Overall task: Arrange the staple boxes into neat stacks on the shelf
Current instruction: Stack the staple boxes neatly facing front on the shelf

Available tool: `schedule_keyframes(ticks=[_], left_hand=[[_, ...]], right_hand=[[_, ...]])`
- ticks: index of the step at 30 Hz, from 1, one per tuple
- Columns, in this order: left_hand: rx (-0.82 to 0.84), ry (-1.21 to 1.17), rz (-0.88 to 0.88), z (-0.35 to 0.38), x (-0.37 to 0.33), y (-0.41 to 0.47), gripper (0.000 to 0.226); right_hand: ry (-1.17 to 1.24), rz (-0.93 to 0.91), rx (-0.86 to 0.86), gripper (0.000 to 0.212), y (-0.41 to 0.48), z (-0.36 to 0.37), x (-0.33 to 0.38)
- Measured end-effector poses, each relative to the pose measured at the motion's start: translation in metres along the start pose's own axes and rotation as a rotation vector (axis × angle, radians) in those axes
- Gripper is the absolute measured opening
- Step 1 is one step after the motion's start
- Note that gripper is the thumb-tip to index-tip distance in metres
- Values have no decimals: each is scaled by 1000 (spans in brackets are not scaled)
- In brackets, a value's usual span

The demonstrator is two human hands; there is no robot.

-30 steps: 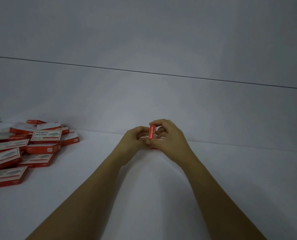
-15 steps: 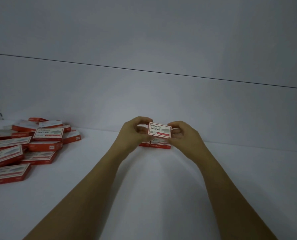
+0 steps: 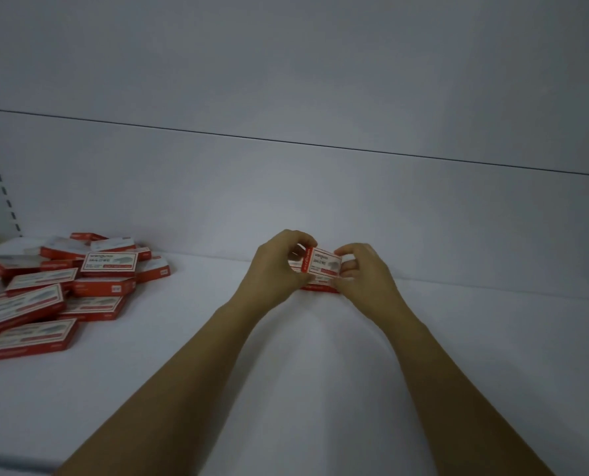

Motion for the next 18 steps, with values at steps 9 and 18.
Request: schedule_keyframes(ticks=[9,18], left_hand=[[-224,243,153,-26,-11,-8,33],[-43,239,-59,-40,14,-12,54]], right_hand=[[-241,-280,-215,30,-10,-7,49],[-195,-138,19,42,-9,4,43]])
Point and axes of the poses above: each hand's wrist, its own y-axis towards the middle knuckle, its own z-axis out of the palm, x = y × z, the point moved 7 cm from there along y, towards the middle knuckle, and after that the axes turned 5 degrees about -y, right-handed, at the moved point
